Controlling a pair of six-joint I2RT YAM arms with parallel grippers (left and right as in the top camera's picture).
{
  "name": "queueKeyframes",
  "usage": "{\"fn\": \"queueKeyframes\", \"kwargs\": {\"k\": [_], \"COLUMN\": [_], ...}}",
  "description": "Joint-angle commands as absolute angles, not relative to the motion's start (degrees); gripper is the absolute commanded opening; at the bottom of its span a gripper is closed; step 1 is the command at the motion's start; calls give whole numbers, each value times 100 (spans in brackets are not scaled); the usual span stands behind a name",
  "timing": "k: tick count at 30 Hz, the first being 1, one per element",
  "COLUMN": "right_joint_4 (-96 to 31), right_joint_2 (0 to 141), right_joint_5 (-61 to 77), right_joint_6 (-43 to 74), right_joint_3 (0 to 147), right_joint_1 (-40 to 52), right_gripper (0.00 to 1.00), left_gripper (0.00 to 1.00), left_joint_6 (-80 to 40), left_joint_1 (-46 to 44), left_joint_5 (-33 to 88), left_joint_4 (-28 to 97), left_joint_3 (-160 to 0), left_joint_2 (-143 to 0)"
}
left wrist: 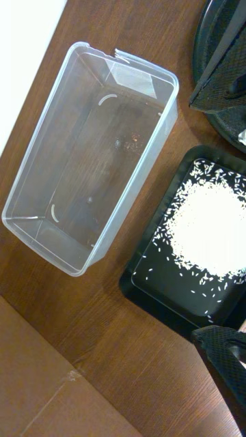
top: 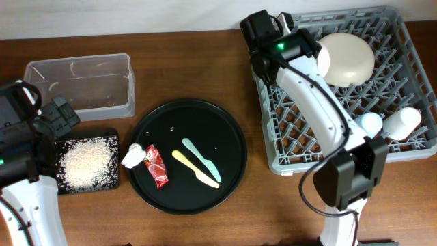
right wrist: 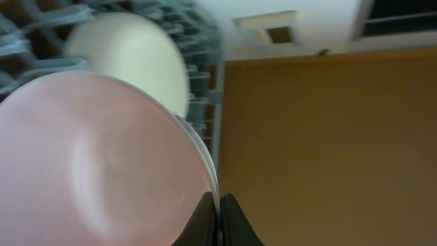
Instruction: Sort waste into correct bins and load items into the dishwasher rack
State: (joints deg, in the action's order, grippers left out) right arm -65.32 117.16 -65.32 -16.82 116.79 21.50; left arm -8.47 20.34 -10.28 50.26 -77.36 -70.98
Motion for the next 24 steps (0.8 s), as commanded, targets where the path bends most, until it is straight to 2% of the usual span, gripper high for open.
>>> {"fn": "queueKeyframes", "kwargs": {"k": [1, 5, 10, 24], "right_joint_4": [-6029, -5280, -4978, -4770], "right_joint_2": [11786, 11784, 11786, 12519], "right_joint_5": [-7970, -8191, -8169, -7990], "right_joint_6": [-2095, -2740, -2298, -2403], "right_joint_3": [11723, 11723, 11723, 11419], "right_joint_1": [2053, 1966, 1793, 1789], "right_gripper": [4, 4, 4, 4], "left_gripper": [99, 99, 99, 99], "left_joint_6": [-899, -899, -897, -897], "left_joint_1": [2069, 2069, 2069, 2069], "left_joint_5": [-987, -987, -987, -987], "left_joint_4": [5026, 5024, 5024, 5024], "left_joint_3": [-7771, -7771, -7771, -7771], "left_joint_2": [-7004, -7006, -7004, -7004]}}
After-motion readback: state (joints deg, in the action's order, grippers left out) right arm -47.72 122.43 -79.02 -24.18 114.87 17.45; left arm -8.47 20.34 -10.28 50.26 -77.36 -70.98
